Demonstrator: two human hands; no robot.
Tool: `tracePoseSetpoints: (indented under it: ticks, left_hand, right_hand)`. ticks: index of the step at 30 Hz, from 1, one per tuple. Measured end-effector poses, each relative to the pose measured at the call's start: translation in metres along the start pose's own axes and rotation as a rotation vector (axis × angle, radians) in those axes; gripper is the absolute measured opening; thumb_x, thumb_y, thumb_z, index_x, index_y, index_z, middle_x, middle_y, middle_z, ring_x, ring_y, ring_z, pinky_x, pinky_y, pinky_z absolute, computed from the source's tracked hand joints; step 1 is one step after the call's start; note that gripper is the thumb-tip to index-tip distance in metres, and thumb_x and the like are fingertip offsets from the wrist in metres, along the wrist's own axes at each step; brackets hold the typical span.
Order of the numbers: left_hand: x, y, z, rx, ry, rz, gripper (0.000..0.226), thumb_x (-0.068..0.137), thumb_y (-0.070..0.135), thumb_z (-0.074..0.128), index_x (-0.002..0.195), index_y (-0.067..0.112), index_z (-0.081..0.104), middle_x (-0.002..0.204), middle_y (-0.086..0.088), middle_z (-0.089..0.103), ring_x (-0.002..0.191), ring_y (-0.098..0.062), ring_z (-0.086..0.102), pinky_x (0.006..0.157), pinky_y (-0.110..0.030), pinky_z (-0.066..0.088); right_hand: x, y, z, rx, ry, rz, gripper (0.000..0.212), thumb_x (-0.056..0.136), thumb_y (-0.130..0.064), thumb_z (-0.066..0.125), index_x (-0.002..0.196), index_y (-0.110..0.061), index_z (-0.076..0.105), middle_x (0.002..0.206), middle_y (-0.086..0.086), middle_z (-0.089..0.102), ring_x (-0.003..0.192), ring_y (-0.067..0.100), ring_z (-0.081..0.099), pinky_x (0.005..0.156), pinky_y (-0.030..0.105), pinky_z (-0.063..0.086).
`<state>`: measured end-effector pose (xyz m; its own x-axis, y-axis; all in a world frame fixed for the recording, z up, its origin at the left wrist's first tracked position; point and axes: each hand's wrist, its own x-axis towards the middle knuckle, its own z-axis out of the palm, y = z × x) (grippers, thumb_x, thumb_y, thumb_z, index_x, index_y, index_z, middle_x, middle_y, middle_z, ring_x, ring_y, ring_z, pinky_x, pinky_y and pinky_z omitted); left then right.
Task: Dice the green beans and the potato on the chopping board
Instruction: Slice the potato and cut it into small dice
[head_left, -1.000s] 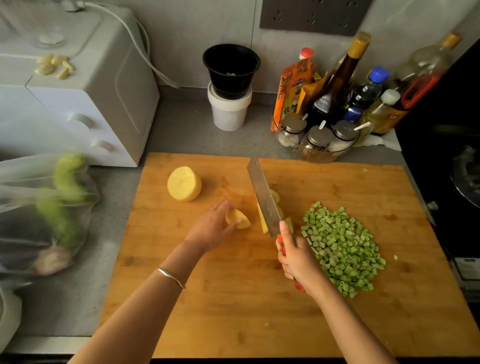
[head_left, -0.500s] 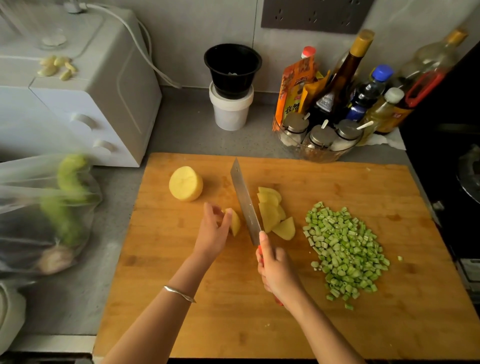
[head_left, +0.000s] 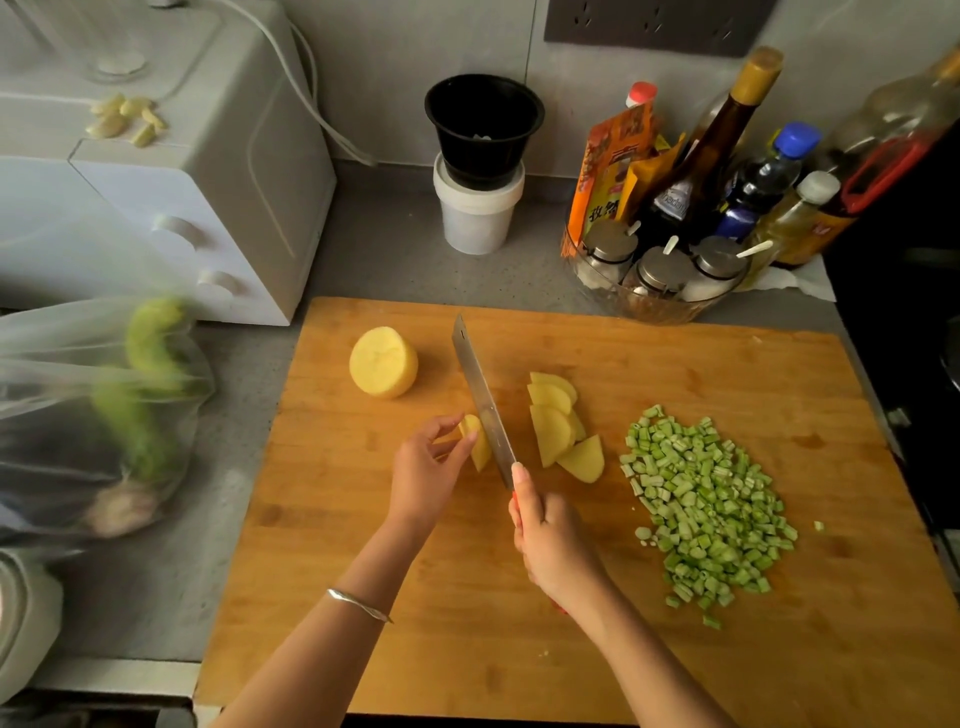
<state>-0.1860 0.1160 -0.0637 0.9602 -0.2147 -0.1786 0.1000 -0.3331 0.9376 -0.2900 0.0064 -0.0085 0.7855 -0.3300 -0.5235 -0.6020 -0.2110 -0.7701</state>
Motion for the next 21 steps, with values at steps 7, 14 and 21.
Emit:
tracePoseSetpoints:
  ticks: [7,14,21]
  left_hand:
    - [-0.003,-0.001,0.003,-0.065,-0.008,-0.019,0.033,0.087,0.025,0.067,0.12,0.021,0.061,0.11,0.019,0.061,0.092,0.019,0.057,0.077,-0.007,0.046]
    - [-0.005,-0.002,0.003,-0.08,-0.002,-0.032,0.03,0.088,0.025,0.066,0.117,0.026,0.06,0.106,0.025,0.06,0.093,0.009,0.06,0.078,-0.013,0.05]
    - [-0.006,0.002,0.002,-0.065,0.0,-0.046,0.03,0.089,0.026,0.065,0.119,0.028,0.06,0.1,0.029,0.06,0.091,0.004,0.064,0.072,-0.022,0.055]
  right_hand:
    - [0.007,0.002,0.003,0.016,-0.03,0.078,0.058,0.083,-0.071,0.02,0.059,-0.02,0.031,0.04,-0.01,0.026,0.036,0.007,0.025,0.044,0.026,0.021]
    - [0.012,0.002,0.01,-0.036,0.012,0.106,0.059,0.088,-0.067,0.021,0.057,-0.019,0.035,0.042,-0.009,0.032,0.037,0.008,0.03,0.043,0.024,0.024]
    - [0.017,0.002,-0.022,0.0,0.112,0.081,0.061,0.083,-0.071,0.025,0.061,-0.016,0.037,0.043,-0.008,0.031,0.036,0.012,0.03,0.043,0.024,0.021]
